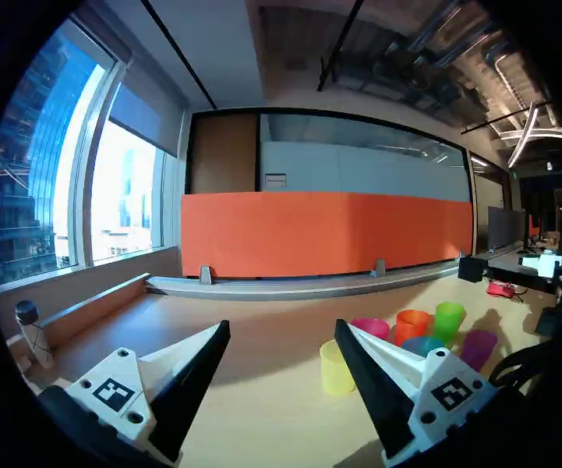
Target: Pour water
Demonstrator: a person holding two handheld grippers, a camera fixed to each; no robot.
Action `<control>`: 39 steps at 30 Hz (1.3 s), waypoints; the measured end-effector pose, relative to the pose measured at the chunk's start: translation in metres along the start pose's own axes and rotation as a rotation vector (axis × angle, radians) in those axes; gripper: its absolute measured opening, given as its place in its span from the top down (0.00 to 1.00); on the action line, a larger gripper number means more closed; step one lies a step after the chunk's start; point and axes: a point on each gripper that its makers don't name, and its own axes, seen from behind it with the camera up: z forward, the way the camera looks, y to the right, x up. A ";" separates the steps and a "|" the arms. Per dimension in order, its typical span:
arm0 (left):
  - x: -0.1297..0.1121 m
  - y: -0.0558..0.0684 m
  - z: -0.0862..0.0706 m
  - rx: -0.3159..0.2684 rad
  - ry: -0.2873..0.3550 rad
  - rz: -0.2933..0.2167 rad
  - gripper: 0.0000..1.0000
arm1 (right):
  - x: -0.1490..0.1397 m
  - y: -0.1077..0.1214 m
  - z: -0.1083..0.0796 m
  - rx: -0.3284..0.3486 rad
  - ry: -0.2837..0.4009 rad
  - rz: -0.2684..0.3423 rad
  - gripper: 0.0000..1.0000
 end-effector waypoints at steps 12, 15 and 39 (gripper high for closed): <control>0.053 -0.004 0.017 -0.028 -0.013 0.004 0.00 | 0.033 -0.008 0.006 0.035 -0.024 -0.026 0.01; 0.068 -0.006 0.020 -0.030 -0.010 0.000 0.00 | 0.044 -0.009 0.008 0.044 -0.024 -0.030 0.01; 0.163 0.000 0.039 -0.106 -0.002 -0.019 0.00 | 0.140 -0.023 0.022 0.113 0.003 -0.037 0.01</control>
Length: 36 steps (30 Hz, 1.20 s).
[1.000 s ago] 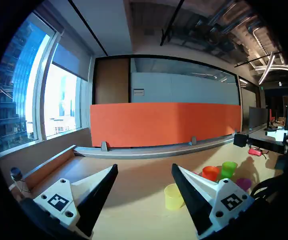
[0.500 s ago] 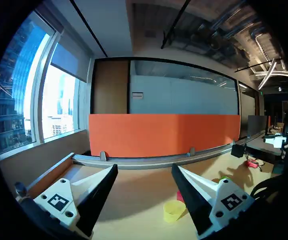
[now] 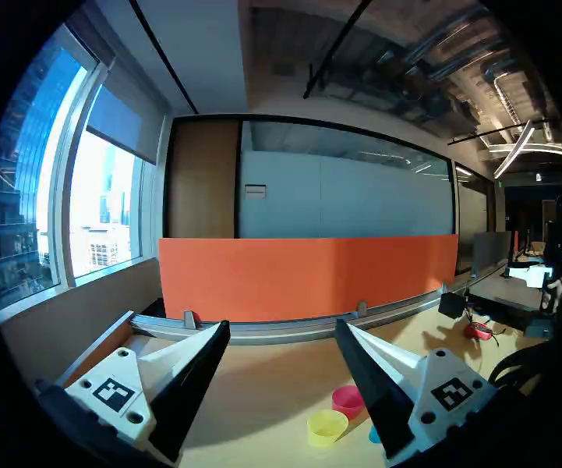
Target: Pour water
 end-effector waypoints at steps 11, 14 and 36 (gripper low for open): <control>0.024 0.005 0.007 -0.032 0.002 -0.014 0.00 | 0.020 -0.001 0.006 0.020 0.007 0.001 0.01; 0.022 0.006 0.009 -0.043 -0.002 -0.016 0.00 | 0.020 -0.003 0.007 0.032 0.008 -0.005 0.01; 0.016 0.058 0.007 -0.302 -0.003 -0.005 0.00 | 0.031 -0.053 0.002 0.312 0.024 -0.048 0.01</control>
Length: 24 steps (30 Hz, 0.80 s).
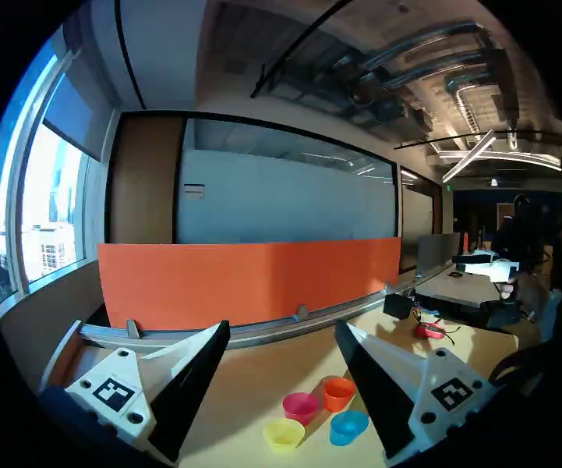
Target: Pour water
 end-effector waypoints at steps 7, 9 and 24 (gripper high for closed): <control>-0.010 0.016 0.004 -0.073 -0.012 0.023 0.00 | -0.005 -0.005 0.007 0.034 -0.011 0.000 0.01; -0.013 0.021 0.005 -0.090 -0.016 0.032 0.00 | -0.007 -0.006 0.010 0.044 -0.017 -0.005 0.01; -0.049 0.042 0.012 -0.186 -0.101 0.057 0.00 | -0.033 -0.025 0.024 0.147 -0.115 -0.036 0.01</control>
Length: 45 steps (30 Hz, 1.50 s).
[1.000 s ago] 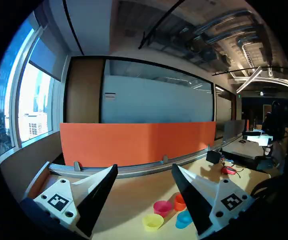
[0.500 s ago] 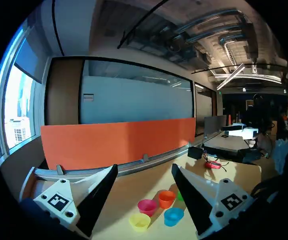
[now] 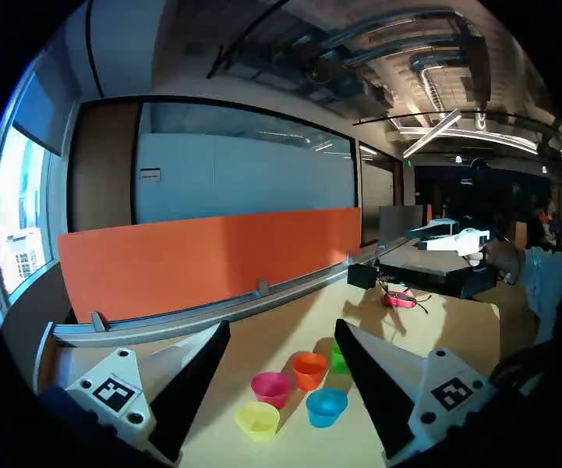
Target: Pour water
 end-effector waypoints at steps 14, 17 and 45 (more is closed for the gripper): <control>-0.041 0.013 0.012 -0.062 -0.084 0.015 0.00 | -0.031 0.000 0.011 0.042 -0.091 -0.008 0.01; -0.051 0.017 0.016 -0.073 -0.101 0.020 0.00 | -0.040 0.000 0.014 0.048 -0.109 -0.010 0.01; -0.140 0.041 0.045 -0.148 -0.227 0.024 0.00 | -0.112 0.003 0.040 0.086 -0.220 -0.036 0.01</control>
